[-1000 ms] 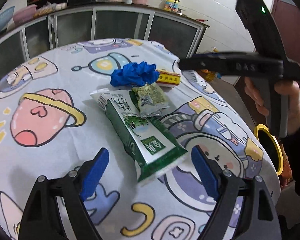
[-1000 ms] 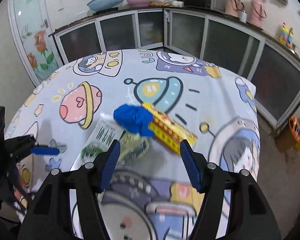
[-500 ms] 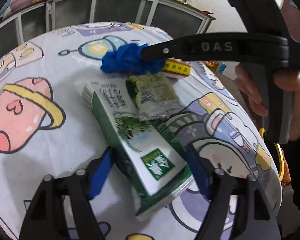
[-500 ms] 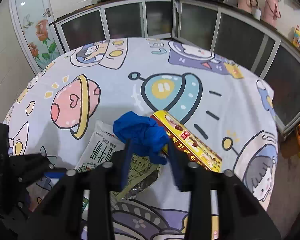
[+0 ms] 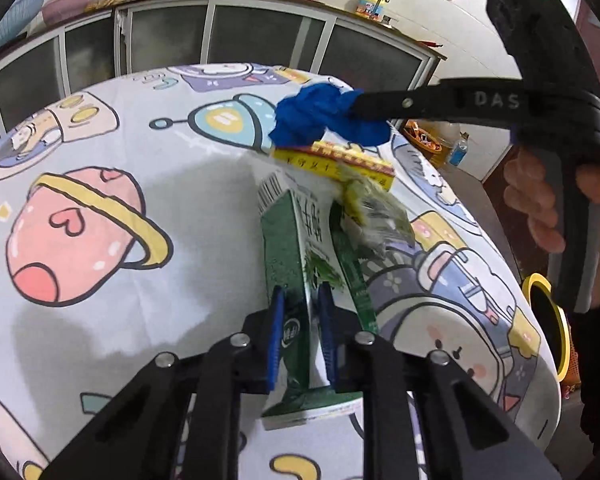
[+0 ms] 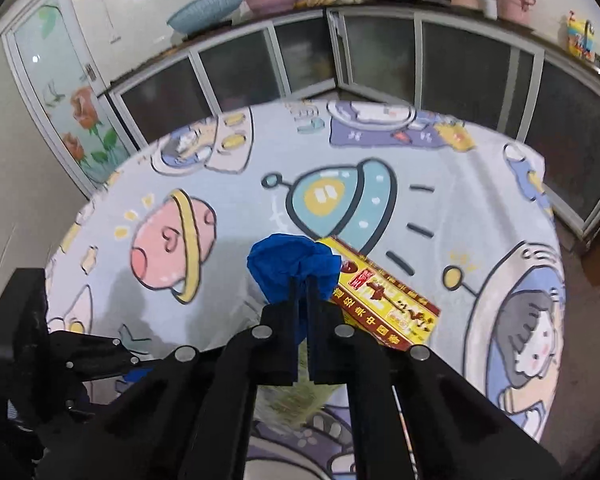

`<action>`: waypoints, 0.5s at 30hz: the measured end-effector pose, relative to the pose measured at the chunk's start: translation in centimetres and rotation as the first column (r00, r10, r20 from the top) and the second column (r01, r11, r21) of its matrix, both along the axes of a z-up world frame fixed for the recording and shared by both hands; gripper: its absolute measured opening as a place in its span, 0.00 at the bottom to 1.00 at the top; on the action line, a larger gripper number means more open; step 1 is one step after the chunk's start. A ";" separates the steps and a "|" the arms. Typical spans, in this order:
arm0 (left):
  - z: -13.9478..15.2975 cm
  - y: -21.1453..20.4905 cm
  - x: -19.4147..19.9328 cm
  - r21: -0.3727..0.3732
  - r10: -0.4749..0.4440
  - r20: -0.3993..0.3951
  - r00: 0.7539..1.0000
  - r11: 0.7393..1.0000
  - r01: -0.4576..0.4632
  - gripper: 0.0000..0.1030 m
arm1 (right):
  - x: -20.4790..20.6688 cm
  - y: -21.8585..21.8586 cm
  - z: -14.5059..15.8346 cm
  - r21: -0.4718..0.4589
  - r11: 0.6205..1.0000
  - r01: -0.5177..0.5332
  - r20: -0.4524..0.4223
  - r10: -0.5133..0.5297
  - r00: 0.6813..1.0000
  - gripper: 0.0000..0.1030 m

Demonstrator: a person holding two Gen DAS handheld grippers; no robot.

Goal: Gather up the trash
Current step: 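Grasp the green milk carton with the left tool while the right tool grasps the blue glove, then carry both held items toward the yellow-rimmed bin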

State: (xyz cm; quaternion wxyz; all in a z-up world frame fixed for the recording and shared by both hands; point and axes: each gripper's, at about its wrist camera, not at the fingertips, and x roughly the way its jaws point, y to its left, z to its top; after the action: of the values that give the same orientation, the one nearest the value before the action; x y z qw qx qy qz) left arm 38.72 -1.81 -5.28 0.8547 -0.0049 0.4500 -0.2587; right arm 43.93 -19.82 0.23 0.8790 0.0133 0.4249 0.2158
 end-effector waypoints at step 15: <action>4.3 2.1 -5.5 -0.032 0.021 0.071 0.997 0.999 -0.018 0.13 | -8.6 -2.7 6.2 0.047 0.999 0.009 0.079 -0.012 0.997 0.03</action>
State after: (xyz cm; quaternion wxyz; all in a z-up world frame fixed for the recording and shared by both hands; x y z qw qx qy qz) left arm 33.20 0.34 -1.02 0.8725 -0.0135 0.4150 -0.2575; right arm 35.32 -22.53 6.44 0.8957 0.0276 0.3845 0.2214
